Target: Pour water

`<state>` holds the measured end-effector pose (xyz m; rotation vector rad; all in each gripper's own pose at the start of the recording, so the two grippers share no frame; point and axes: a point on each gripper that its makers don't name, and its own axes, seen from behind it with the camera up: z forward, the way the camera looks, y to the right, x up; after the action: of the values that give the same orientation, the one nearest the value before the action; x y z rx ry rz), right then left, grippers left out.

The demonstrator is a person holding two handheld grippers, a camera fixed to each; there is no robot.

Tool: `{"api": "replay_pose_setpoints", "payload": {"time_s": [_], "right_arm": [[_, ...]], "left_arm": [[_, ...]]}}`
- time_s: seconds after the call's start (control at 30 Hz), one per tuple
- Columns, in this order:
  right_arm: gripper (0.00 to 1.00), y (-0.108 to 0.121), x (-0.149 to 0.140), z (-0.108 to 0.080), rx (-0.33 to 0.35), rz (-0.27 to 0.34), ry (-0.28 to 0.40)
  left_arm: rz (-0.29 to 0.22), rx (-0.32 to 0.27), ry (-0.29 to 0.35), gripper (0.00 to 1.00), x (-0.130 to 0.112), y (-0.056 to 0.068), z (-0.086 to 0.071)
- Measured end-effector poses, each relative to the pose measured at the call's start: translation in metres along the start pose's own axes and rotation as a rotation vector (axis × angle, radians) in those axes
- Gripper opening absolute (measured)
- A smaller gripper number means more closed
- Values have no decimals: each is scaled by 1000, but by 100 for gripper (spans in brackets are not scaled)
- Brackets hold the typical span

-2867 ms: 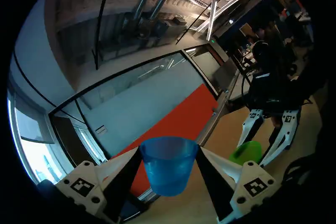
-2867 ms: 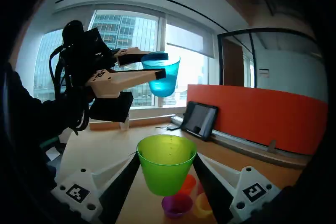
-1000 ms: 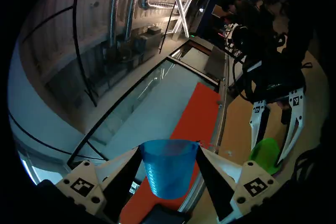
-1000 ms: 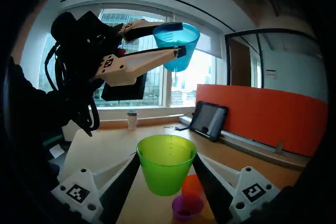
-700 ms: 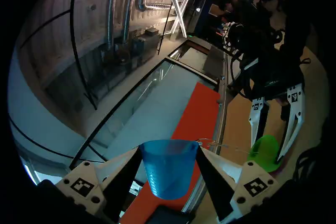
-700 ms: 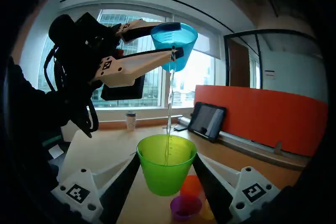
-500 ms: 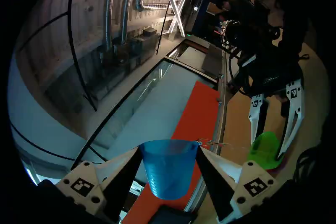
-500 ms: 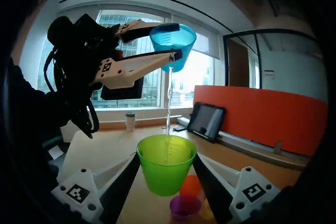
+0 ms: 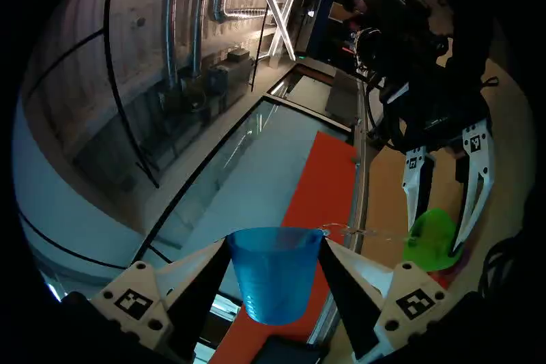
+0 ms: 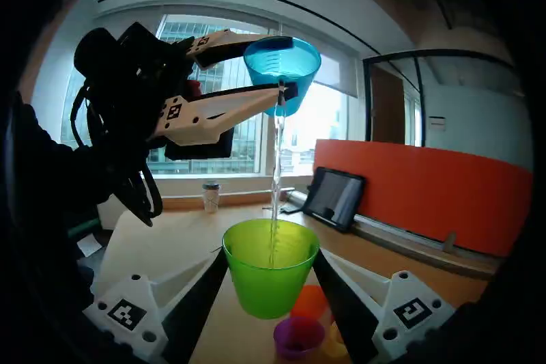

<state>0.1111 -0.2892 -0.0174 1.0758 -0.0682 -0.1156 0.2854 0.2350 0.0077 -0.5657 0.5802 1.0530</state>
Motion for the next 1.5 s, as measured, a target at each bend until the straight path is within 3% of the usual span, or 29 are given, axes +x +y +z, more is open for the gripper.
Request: {"api": "replay_pose_setpoints", "payload": {"time_s": [0.37,1.5], "right_arm": [[90,0,1,-1,-4,-6,5],[89,2,1,-2,-11,-10,15]], "left_arm": [[44,6,5,88,5,-5,-3],[225,-11,16,88,22,1,-1]]}}
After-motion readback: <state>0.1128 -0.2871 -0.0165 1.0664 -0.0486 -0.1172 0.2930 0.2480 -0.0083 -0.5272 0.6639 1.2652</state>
